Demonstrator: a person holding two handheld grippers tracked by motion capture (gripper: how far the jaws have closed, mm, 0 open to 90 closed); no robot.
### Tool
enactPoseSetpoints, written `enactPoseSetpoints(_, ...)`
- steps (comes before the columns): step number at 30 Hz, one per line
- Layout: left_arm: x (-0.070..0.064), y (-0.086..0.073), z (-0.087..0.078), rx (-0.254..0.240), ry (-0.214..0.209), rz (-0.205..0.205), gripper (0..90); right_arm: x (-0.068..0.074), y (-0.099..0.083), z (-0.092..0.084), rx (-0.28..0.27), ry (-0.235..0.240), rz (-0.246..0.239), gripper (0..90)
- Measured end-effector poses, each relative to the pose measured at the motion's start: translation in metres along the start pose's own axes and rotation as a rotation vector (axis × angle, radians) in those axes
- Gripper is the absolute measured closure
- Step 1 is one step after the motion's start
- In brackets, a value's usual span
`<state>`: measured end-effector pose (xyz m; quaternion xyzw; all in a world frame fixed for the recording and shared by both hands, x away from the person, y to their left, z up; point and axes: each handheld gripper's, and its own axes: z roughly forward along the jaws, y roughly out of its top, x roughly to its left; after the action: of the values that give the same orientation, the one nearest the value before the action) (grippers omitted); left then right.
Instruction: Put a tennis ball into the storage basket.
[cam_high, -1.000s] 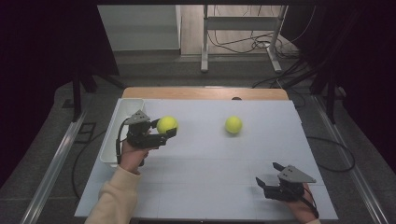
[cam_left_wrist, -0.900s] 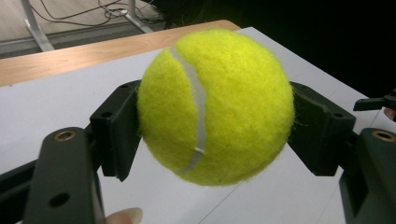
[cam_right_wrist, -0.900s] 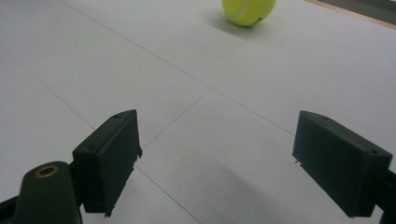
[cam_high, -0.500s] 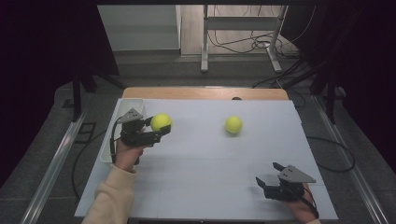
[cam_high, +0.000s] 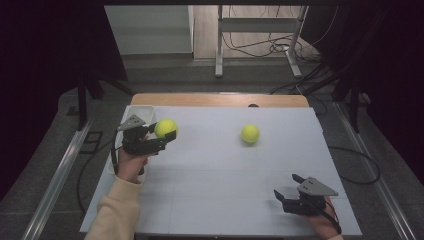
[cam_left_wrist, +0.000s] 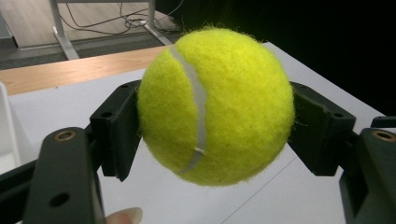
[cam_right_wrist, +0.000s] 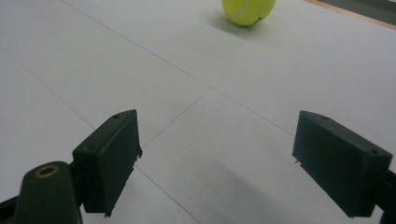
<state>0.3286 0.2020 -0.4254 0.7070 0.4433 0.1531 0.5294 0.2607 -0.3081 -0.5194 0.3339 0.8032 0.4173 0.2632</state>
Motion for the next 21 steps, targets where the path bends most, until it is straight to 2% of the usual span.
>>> enactPoseSetpoints(21, 0.017, 0.000, -0.013, -0.024, 0.054, -0.032, 26.2, 0.000, 0.000, 0.000, 0.002, -0.001, 0.000, 15.6)
